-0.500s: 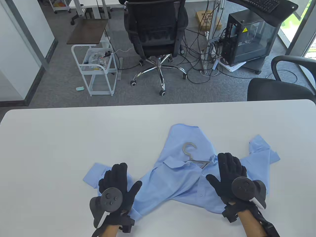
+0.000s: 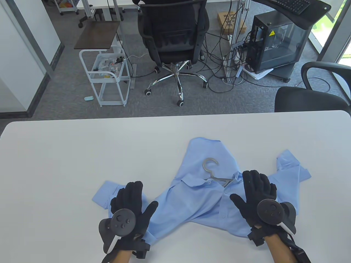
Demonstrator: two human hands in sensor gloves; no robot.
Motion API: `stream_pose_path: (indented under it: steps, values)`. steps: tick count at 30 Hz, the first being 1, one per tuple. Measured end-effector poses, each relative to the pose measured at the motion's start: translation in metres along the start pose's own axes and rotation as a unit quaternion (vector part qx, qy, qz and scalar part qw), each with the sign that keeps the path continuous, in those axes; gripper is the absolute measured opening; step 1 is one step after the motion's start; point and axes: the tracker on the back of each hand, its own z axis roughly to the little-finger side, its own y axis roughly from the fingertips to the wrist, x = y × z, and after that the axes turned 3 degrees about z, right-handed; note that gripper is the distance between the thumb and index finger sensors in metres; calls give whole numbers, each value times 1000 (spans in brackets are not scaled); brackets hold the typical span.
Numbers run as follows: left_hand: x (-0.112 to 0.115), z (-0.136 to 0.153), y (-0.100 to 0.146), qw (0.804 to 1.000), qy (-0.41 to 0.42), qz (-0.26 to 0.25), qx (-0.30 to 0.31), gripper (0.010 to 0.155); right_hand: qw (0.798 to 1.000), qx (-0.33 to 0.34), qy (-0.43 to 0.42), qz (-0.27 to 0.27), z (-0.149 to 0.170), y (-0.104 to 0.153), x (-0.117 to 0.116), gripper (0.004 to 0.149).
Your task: Remove long-sleeve shirt from gray hanger
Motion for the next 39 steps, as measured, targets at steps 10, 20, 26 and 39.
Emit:
stream_pose_path:
  steps: [10,20,26,39]
  values:
    - [6,1,-3,1000,-5,16,6,87,1000,-3,11,3,2,0,-1,88]
    - [10,-5,-3,999,-5,24,25,86,999,-18,27,5,8,-2,-2,87]
    - [12,-8,-3,999,-11,29,35,86,999,-17,32,4,7,-2,-3,87]
    - [13,-9,-2,999,-9,35,39,85,999,-28,31,21,12,-1,4,86]
